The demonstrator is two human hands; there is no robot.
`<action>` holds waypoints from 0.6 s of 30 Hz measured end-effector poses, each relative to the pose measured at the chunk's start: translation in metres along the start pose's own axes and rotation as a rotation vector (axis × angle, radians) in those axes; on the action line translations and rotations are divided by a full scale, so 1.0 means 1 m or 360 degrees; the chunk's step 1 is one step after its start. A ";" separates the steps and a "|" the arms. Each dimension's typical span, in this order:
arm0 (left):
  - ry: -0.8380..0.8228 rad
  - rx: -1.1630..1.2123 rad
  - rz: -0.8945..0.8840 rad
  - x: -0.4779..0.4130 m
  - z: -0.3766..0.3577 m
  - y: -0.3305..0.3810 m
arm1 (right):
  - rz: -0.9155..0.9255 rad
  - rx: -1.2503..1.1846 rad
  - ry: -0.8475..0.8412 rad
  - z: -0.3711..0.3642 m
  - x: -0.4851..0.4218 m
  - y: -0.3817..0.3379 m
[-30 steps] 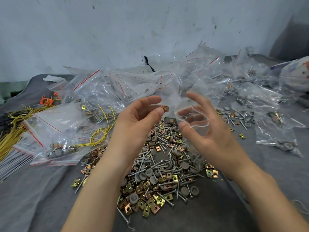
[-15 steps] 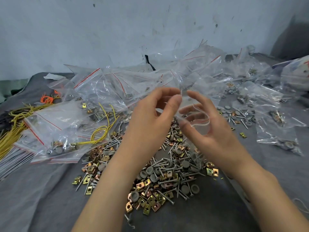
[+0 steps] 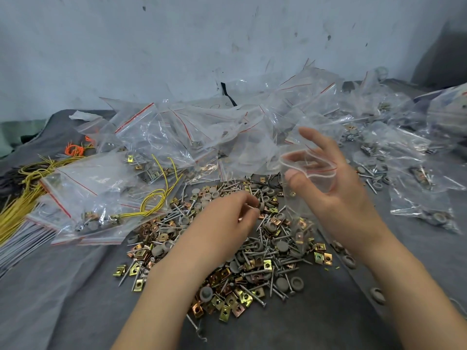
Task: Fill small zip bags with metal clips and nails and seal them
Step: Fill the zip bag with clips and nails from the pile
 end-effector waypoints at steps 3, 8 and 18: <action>-0.0107 -0.0174 -0.0030 0.002 -0.013 0.003 | 0.0001 -0.0012 0.0004 0.000 0.000 0.000; -0.0116 -0.0477 -0.0087 0.001 -0.022 0.005 | 0.0001 -0.0024 0.0033 0.002 -0.001 -0.001; 0.0018 -0.0604 -0.0040 -0.003 -0.017 -0.002 | -0.0014 -0.0032 0.0008 0.005 0.000 0.003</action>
Point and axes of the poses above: each hand's wrist, its own x-axis away from the middle knuckle, its own z-axis out of the back of the hand, y = z × x, the point moved 9 cm from there along -x, towards the middle knuckle, and after that the axes turned 7 degrees about x, right-handed, at the moved point
